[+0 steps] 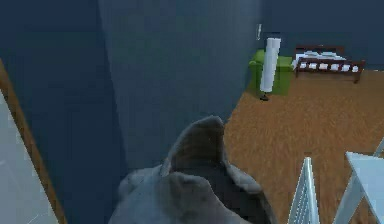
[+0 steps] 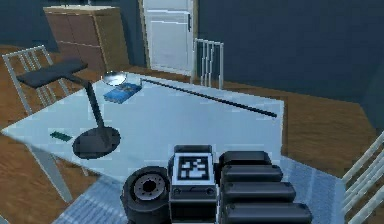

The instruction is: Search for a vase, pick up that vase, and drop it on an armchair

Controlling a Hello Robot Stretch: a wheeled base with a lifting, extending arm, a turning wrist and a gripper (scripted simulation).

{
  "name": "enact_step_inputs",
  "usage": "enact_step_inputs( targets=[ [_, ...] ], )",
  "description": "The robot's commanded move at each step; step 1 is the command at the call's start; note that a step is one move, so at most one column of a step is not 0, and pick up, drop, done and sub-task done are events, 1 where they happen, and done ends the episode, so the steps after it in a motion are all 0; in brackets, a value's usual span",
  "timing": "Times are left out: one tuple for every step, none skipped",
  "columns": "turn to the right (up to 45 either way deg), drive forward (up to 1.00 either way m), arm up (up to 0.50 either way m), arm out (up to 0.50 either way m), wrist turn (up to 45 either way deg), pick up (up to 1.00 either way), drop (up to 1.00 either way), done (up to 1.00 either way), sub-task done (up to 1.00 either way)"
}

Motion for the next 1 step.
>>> enact_step_inputs(
  targets=[
    [45.0,0.00,0.00,0.00,0.0,0.00,0.00,0.00,0.00]
  ],
)
